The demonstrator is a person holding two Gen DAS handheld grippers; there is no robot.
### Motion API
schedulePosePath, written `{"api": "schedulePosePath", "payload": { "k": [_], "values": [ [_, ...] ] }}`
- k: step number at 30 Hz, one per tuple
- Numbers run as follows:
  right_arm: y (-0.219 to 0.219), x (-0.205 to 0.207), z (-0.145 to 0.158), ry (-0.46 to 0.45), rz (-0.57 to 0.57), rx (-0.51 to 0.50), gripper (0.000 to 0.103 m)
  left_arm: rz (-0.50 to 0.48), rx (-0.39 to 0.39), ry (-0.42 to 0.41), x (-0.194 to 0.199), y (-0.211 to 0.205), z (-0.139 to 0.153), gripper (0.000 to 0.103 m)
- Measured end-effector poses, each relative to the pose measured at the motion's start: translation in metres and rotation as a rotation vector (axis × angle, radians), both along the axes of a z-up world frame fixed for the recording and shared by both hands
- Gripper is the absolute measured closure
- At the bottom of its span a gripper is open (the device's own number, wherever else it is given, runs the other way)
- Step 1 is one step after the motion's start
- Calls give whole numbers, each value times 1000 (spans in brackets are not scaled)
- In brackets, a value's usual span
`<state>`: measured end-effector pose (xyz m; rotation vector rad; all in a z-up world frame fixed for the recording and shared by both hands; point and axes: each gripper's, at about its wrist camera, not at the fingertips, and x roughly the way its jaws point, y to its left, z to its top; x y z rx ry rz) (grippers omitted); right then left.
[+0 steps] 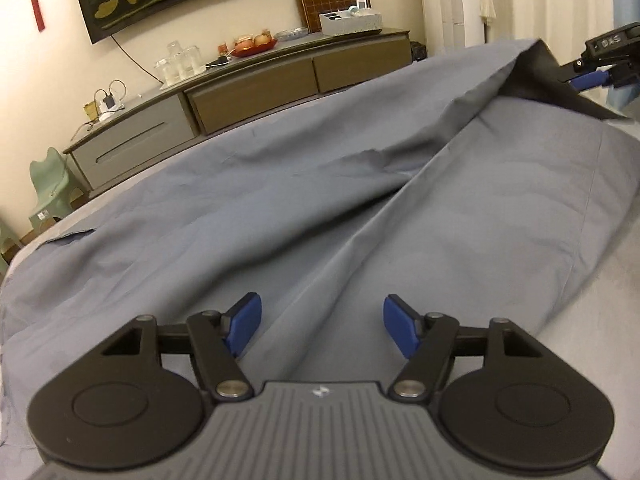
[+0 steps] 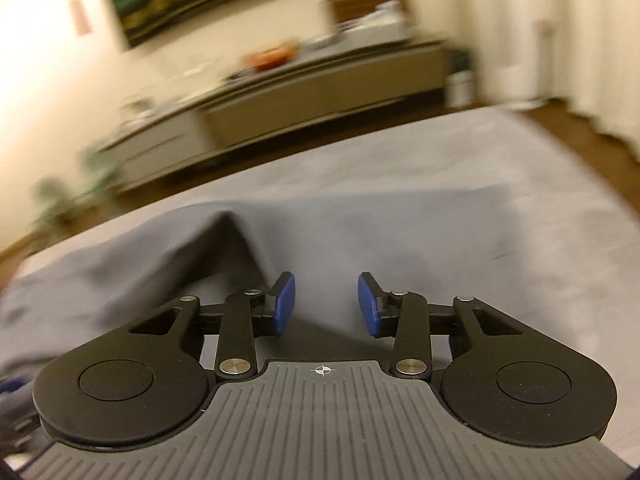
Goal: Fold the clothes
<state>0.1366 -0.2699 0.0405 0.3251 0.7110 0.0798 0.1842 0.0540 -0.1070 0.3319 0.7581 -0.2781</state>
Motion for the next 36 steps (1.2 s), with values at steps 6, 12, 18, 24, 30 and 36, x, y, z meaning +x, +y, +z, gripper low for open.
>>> {"api": "schedulePosePath", "payload": {
  "k": [6, 12, 18, 24, 30, 36],
  "values": [
    [16, -7, -7, 45, 88, 90, 40, -92, 1, 8, -10, -11, 3, 102],
    [-16, -10, -16, 102, 39, 128, 38, -524, 135, -258, -116, -37, 23, 101],
    [-4, -21, -2, 102, 64, 5, 37, -646, 296, -162, -152, -39, -30, 101],
    [94, -47, 48, -108, 244, -301, 6, -660, 295, -195, -149, -42, -26, 101],
    [176, -8, 26, 19, 350, -447, 19, -686, 312, -210, -155, -50, -32, 101],
    [154, -3, 9, 146, 331, -486, 89, -644, 295, -245, -152, -35, -22, 99]
  ]
}}
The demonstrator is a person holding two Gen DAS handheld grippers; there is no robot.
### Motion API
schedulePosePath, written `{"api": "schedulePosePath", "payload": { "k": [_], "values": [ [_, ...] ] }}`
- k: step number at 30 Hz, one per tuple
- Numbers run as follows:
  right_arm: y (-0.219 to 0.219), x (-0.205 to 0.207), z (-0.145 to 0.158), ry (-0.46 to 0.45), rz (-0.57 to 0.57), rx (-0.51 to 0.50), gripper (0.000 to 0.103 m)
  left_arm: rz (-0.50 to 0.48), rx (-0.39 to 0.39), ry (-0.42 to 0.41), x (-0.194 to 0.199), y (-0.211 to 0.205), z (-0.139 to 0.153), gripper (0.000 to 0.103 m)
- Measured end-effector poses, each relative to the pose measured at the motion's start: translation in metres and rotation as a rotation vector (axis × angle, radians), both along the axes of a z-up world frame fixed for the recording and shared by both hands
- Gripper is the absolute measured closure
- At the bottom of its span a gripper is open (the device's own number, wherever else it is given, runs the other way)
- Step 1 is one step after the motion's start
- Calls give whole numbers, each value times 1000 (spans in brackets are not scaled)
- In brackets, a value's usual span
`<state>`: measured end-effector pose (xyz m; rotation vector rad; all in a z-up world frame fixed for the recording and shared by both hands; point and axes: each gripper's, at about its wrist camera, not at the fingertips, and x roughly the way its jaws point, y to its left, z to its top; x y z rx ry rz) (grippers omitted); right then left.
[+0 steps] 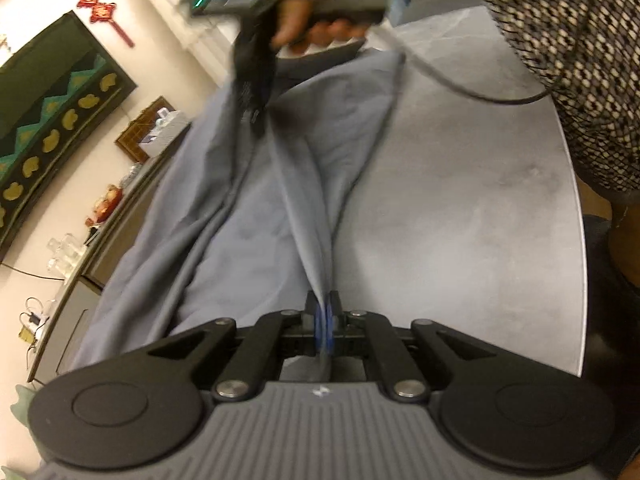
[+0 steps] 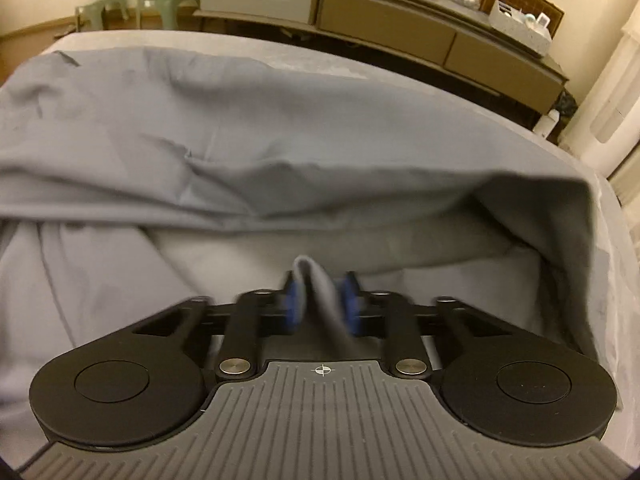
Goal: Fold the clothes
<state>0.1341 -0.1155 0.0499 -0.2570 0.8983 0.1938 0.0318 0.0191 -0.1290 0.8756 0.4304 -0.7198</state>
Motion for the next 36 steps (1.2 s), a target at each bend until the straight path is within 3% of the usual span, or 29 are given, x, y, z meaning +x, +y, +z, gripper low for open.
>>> {"api": "schedulePosePath", "payload": {
  "k": [4, 6, 8, 10, 13, 17, 22, 24, 26, 28, 30, 31, 32, 34, 36],
  "values": [
    [-39, -64, 57, -158, -23, 69, 93, 17, -53, -16, 2, 12, 18, 95],
    [-60, -105, 69, -195, -32, 101, 93, 22, -76, -11, 2, 17, 24, 92],
    [-86, -152, 61, -184, -54, 133, 93, 23, -90, -10, 0, 20, 28, 88],
    [-107, -187, 33, -117, -84, 156, 93, 21, -105, 0, -2, 20, 30, 85],
    [-123, -220, 12, -71, -103, 155, 84, 22, -120, 23, -2, 16, 34, 84],
    [-144, -231, 12, -118, -154, 231, 42, 12, -112, 37, -8, 7, 33, 76],
    [-129, -225, 31, -275, -176, 223, 39, -9, -85, 66, -12, -7, 25, 71],
    [-114, -213, 45, -310, -113, 267, 24, -8, -64, 76, -12, -11, 18, 71],
    [-94, -191, 53, -293, -48, 263, 13, -5, -48, 85, -12, -12, 12, 71],
    [-68, -158, 50, -225, 1, 174, 13, 0, -37, 95, -12, -12, 6, 71],
    [-48, -123, 31, -132, 19, 53, 23, 9, -28, 102, -11, -9, 1, 71],
    [-39, -106, 17, -75, 25, -26, 41, 13, -23, 105, -11, -7, -2, 71],
    [-33, -90, 2, -15, 30, -110, 70, 19, -19, 108, -10, -6, -4, 71],
    [-29, -62, -20, 54, 25, -263, 102, 41, -16, 100, -7, -2, -6, 71],
    [-36, -47, -11, 23, -4, -312, 103, 66, -21, 84, -2, 3, -4, 71]
  ]
}}
